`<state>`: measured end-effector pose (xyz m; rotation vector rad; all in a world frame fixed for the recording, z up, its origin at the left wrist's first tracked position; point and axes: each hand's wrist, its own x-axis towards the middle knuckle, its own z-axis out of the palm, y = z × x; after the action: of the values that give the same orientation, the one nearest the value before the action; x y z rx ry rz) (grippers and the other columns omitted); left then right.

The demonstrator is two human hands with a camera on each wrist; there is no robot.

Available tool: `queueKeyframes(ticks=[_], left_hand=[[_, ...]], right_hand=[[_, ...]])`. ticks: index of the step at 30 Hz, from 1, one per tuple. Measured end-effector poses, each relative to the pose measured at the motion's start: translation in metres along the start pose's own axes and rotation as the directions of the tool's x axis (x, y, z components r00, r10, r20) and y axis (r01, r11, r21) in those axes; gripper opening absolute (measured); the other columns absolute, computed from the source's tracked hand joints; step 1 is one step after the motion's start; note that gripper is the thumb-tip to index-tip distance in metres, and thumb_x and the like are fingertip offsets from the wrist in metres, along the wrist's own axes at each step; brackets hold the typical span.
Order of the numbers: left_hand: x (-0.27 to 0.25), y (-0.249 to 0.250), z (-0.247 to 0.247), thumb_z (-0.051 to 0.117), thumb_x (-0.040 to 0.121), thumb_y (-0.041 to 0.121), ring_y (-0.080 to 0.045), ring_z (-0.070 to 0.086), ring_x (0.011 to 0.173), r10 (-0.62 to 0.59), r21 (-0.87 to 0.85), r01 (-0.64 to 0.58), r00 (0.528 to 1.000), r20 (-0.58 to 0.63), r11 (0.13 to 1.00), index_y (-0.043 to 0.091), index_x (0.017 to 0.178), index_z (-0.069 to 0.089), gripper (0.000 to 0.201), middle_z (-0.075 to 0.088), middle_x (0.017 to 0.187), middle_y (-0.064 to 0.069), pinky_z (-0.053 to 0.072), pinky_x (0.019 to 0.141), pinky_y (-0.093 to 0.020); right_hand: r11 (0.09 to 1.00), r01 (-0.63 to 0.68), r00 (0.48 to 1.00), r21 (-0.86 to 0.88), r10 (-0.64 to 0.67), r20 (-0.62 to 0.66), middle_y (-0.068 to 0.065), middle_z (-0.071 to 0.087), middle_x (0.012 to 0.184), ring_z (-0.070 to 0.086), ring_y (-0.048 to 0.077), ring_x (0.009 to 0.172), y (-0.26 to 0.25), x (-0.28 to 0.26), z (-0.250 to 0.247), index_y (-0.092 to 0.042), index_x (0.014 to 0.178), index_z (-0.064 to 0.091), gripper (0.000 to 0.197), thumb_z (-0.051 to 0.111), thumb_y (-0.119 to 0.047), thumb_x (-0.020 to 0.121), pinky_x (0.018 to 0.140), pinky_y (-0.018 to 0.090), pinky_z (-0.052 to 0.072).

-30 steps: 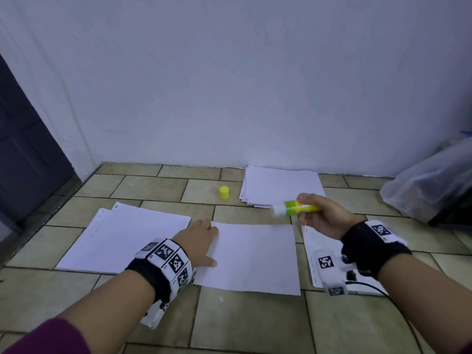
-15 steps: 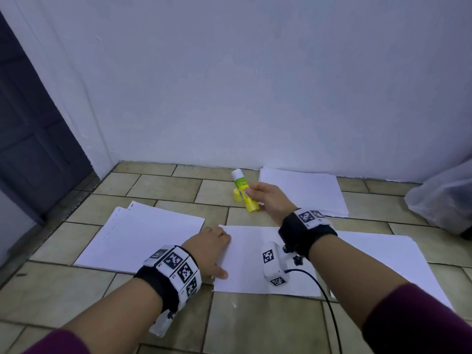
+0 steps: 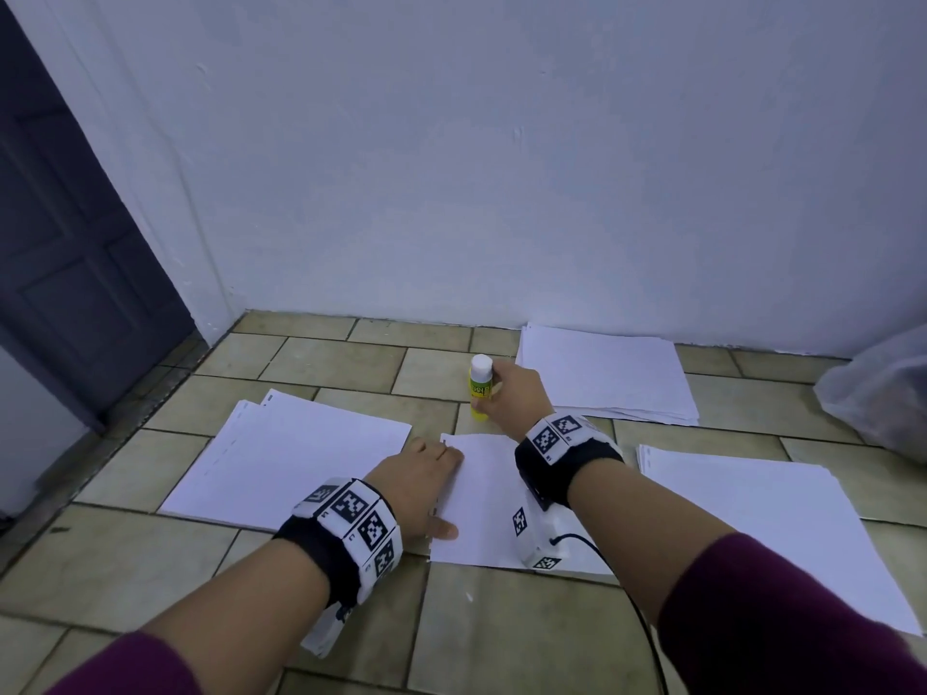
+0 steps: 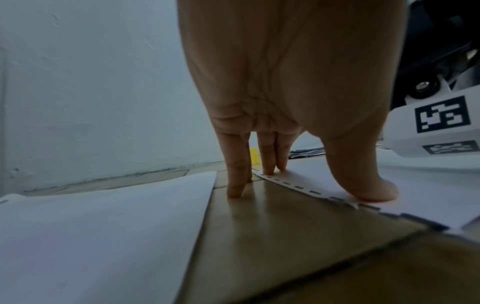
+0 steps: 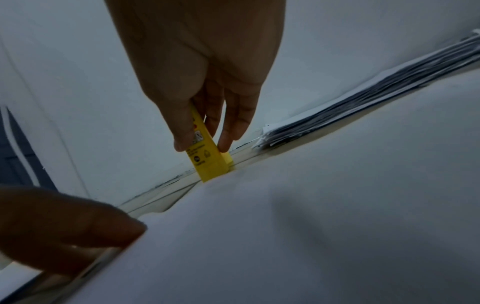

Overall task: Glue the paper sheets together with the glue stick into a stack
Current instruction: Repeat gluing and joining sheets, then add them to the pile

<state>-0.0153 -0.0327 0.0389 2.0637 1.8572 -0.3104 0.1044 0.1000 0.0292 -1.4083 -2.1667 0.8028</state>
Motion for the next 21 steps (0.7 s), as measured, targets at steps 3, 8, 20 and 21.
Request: queueKeyframes(ticks=[3,8,20,21], left_hand=[[-0.001,0.002,-0.001,0.068,0.082,0.046,-0.021,0.028,0.132,-0.01,0.02,0.01,1.0,0.003,1.0,0.016,0.146,0.023,0.084,0.034,0.144,-0.002,0.042,0.098,-0.039],[0.0,0.003,0.0,0.068,0.083,0.046,-0.021,0.029,0.13,-0.017,0.04,0.017,1.0,0.0,0.999,0.013,0.144,0.024,0.082,0.037,0.142,-0.004,0.042,0.094,-0.039],[0.003,-0.001,-0.002,0.064,0.085,0.049,-0.02,0.025,0.135,-0.01,0.093,0.003,0.997,0.07,0.996,0.017,0.146,0.024,0.079,0.026,0.152,0.002,0.042,0.099,-0.039],[0.003,-0.001,-0.002,0.063,0.086,0.049,-0.02,0.024,0.136,-0.006,0.099,-0.001,0.997,0.076,0.995,0.017,0.147,0.023,0.079,0.024,0.153,0.002,0.042,0.099,-0.039]], right_hand=[[1.0,-0.013,1.0,0.005,0.013,0.021,0.008,0.064,0.106,0.059,0.024,0.1,-0.003,-0.002,-0.001,-0.007,0.114,0.058,0.038,0.073,-0.018,0.081,0.081,0.028,0.043],[0.993,-0.096,0.986,-0.066,0.104,0.131,0.008,0.053,0.126,0.05,0.023,0.118,-0.002,-0.015,-0.025,-0.007,0.133,0.043,0.071,0.079,-0.029,0.076,0.092,0.028,0.039],[0.701,-0.302,0.827,-0.646,0.53,0.188,0.007,0.046,0.133,0.044,0.024,0.123,0.109,-0.11,-0.125,-0.01,0.134,0.034,0.111,0.08,-0.067,0.051,0.101,0.037,0.042],[0.709,-0.292,0.84,-0.642,0.511,0.182,0.006,0.048,0.13,0.047,0.023,0.12,0.111,-0.115,-0.125,-0.01,0.132,0.034,0.108,0.082,-0.064,0.051,0.098,0.035,0.044]])
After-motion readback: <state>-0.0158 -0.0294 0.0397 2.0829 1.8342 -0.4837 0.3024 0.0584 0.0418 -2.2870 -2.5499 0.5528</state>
